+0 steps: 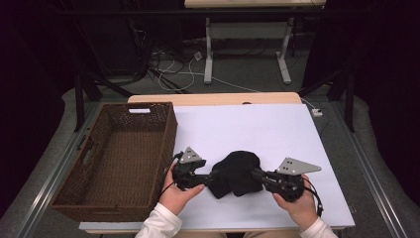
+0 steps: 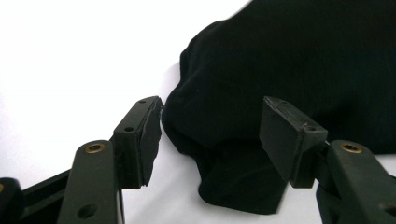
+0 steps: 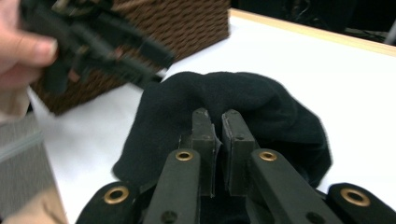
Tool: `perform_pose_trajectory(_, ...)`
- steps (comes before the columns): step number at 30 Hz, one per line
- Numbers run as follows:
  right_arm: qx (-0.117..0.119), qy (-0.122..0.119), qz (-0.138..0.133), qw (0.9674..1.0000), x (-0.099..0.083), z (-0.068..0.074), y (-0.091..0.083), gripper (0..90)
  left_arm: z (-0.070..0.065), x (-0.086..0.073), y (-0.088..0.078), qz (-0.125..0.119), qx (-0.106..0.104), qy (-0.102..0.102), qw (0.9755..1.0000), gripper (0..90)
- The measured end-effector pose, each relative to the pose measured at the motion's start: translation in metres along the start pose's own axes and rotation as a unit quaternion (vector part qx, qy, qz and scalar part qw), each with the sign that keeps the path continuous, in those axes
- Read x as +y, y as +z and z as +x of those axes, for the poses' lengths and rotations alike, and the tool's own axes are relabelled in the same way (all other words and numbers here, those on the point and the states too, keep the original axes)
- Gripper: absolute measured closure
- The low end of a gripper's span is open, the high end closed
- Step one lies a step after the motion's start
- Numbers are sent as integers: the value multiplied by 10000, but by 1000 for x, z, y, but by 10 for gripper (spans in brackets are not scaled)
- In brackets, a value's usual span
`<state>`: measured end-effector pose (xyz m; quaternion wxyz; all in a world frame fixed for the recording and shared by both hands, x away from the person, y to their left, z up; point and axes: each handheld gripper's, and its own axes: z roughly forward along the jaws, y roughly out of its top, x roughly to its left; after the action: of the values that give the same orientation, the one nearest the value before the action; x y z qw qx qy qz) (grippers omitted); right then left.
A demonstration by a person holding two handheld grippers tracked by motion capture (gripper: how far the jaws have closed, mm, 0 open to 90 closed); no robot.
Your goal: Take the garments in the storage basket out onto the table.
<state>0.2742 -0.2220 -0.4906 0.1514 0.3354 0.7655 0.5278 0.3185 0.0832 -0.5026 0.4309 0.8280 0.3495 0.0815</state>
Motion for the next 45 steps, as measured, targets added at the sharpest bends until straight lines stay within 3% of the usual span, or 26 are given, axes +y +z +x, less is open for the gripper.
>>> perform_pose_trajectory(5, -245, 579, -30, 9980, -2, -26, 8, 856, -4, -3, 9, 67, -58, 22, 10000, 389)
perform_pose_trajectory(8, -390, 803, 55, 9960, -7, -38, 14, 856, -6, -4, 13, 164, -114, 23, 9998, 389)
perform_pose_trajectory(12, -533, 930, 120, 9942, -12, -49, 18, 856, -7, -7, 18, 196, -121, 40, 9997, 386)
perform_pose_trajectory(19, -551, 1053, 220, 9927, -19, -59, 21, 855, -6, -12, 27, 305, -92, 90, 9995, 365)
perform_pose_trajectory(23, -514, 1093, 206, 9925, -21, -59, 21, 853, -6, -17, 35, 377, -198, -47, 9991, 377)
perform_pose_trajectory(30, -505, 1051, 243, 9929, -21, -58, 21, 849, -5, -21, 43, 491, -293, -198, 9982, 532)
perform_pose_trajectory(31, -501, 1022, 239, 9932, -22, -58, 20, 849, -6, -21, 44, 535, -311, -269, 9977, 601)
perform_pose_trajectory(35, -446, 1041, 239, 9933, -22, -57, 20, 847, -5, -22, 46, 683, -242, -107, 9973, 713)
perform_pose_trajectory(40, -423, 1001, 270, 9937, -22, -57, 19, 847, -2, -24, 44, 677, -267, -189, 9972, 828)
perform_pose_trajectory(45, -419, 1006, 277, 9937, -22, -58, 19, 843, -1, -22, 40, 625, -305, -165, 9974, 864)
